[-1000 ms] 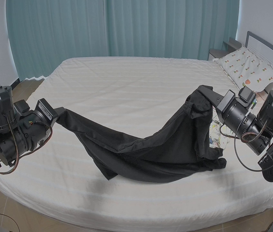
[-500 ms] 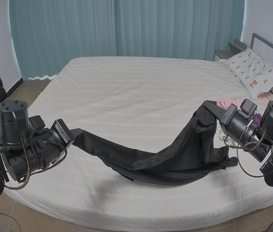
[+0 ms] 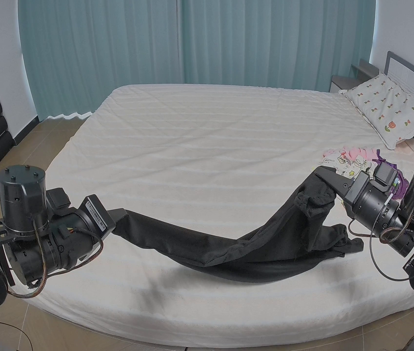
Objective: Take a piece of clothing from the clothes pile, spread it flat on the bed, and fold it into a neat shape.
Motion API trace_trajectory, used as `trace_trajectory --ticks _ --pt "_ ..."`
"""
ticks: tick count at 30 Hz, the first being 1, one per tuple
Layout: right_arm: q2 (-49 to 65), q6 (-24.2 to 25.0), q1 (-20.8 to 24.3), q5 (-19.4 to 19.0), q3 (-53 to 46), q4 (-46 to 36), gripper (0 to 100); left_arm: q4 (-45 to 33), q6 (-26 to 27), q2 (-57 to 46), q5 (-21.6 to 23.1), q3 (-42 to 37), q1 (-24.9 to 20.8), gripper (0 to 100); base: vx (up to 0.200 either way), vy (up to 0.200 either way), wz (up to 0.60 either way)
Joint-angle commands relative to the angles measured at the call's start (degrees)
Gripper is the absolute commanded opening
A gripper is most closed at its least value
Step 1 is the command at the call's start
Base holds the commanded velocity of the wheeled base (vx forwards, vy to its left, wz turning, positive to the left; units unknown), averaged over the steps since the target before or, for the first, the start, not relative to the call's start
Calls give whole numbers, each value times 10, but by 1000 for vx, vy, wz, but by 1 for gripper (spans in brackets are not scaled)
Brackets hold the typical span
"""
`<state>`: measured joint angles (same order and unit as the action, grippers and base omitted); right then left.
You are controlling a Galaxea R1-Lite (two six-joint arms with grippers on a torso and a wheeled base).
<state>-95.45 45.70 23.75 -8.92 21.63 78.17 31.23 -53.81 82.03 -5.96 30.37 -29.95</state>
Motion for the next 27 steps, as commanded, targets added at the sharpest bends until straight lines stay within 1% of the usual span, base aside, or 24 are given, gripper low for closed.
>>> trace_trajectory --ticks 1,6,8,11,15,19,21,22,23,25,27 --pt "56 15 2 -17 -28 0 0 -1 -3 -25 0 -7 -18 0 -200 0 0" --pt "127 24 2 -46 -69 0 0 -3 -9 -70 0 -9 -46 0 -200 0 0" --pt "154 25 2 -51 -80 -1 0 -3 -9 -83 -1 -9 -47 0 -200 0 0" --pt "222 33 2 -68 -99 -5 0 -3 -8 -116 -2 -8 -47 0 -200 0 0" --pt "293 40 2 -81 -96 -10 0 -3 -6 -158 1 -7 -47 0 -200 0 0" --pt "329 41 -4 -87 -62 -54 0 -1 -6 -166 -1 2 -38 0 0 0 0" --pt "326 62 -25 -87 -26 -82 0 0 -6 -162 1 10 -24 0 0 0 0" --pt "325 66 -27 -88 -23 -84 0 0 -6 -161 2 11 -22 0 0 0 0" --pt "320 115 -63 -94 30 -102 0 -1 -6 -156 12 28 -8 0 0 0 0" --pt "302 155 -89 -109 84 -127 0 -2 -7 -149 29 42 12 0 0 0 0" --pt "272 159 -116 -121 120 -155 0 -2 -7 -135 39 53 29 0 0 0 0"
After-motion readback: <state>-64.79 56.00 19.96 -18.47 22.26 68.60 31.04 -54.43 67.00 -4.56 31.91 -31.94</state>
